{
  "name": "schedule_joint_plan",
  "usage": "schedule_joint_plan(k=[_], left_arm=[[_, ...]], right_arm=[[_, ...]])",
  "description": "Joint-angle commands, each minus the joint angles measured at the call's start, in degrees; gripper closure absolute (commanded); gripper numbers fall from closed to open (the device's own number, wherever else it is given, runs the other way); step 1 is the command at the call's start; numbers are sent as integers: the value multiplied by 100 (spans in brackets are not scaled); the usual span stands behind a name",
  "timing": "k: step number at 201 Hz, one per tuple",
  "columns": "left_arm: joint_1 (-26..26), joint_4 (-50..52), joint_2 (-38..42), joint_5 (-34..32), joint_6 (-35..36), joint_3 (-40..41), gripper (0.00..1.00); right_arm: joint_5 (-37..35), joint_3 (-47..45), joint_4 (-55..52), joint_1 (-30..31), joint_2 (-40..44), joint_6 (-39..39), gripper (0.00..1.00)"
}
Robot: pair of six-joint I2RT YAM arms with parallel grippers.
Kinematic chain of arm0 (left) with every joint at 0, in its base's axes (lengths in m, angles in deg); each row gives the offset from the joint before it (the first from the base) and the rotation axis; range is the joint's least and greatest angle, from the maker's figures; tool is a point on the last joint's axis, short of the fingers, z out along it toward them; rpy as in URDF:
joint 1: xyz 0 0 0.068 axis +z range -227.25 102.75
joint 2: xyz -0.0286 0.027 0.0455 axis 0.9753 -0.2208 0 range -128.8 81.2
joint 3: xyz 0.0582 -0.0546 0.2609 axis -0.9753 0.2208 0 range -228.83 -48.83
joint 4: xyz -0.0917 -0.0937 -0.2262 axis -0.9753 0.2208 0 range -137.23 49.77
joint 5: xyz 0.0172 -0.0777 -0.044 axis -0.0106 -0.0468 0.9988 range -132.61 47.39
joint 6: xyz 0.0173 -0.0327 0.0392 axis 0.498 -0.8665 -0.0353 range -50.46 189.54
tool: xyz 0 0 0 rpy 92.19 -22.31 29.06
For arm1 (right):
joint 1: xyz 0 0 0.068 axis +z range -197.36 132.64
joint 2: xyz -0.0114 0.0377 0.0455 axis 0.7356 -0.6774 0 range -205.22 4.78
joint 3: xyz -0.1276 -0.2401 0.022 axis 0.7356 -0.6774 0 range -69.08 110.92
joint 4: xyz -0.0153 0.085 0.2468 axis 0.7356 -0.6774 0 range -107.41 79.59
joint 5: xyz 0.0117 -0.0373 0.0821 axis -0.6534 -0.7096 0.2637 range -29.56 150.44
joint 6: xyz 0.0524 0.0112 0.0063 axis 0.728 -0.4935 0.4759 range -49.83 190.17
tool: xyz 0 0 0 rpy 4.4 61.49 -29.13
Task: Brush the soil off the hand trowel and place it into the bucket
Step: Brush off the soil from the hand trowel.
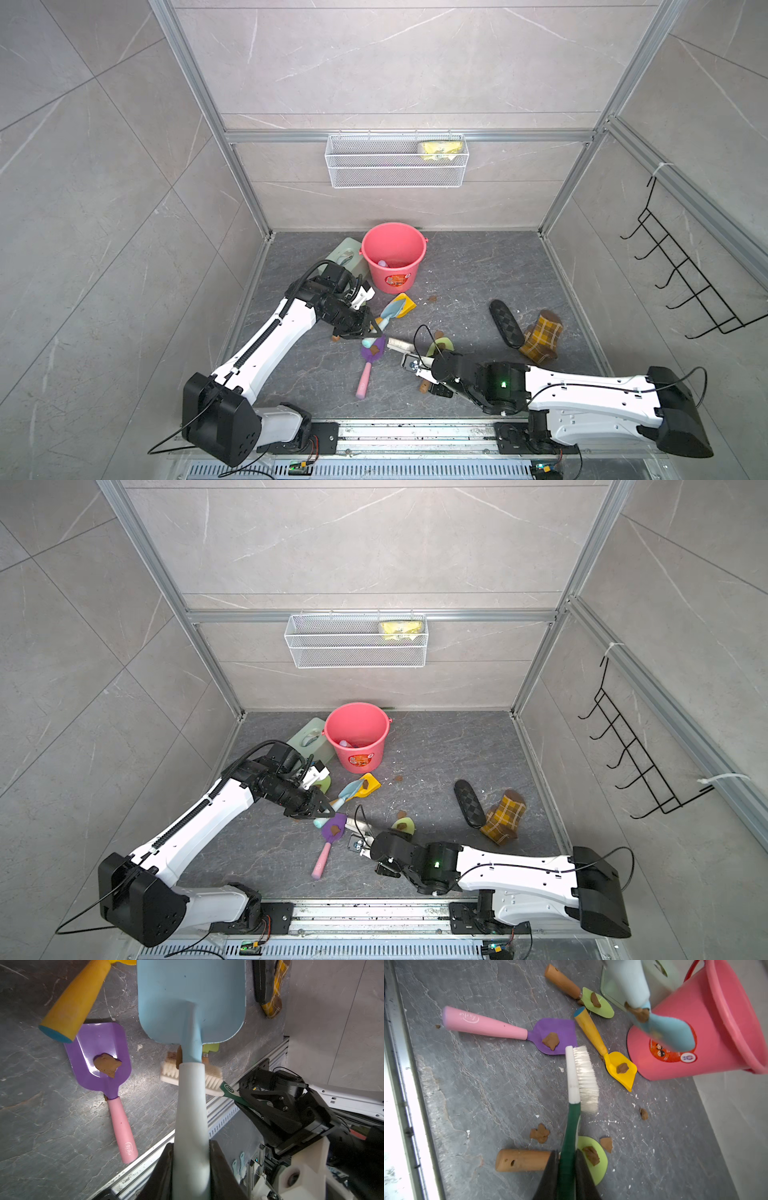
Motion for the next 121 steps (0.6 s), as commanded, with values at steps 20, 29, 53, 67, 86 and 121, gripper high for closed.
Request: schedule_joint_plan(k=[20, 29, 53, 67, 86, 121], left_arm=[[-105, 639, -220, 223, 56, -417, 100], [-175, 682, -257, 230, 73, -448, 100], [-336, 768, -344, 248, 115, -540, 100], [-350, 817, -394, 240, 147, -585, 100], [-351, 872, -439, 259, 200, -688, 100], [-354, 1033, -504, 172, 334, -935, 100]], right_arm=[[-18, -356, 1442, 4, 188, -1399, 100], [-23, -391, 1529, -45, 179, -1547, 100], [48, -447, 1669, -367, 179, -1668, 100], [18, -456, 1664, -541, 184, -1712, 100], [-64, -456, 1611, -722, 171, -1729, 100], [-423, -421, 1571, -940, 58, -1712, 100]])
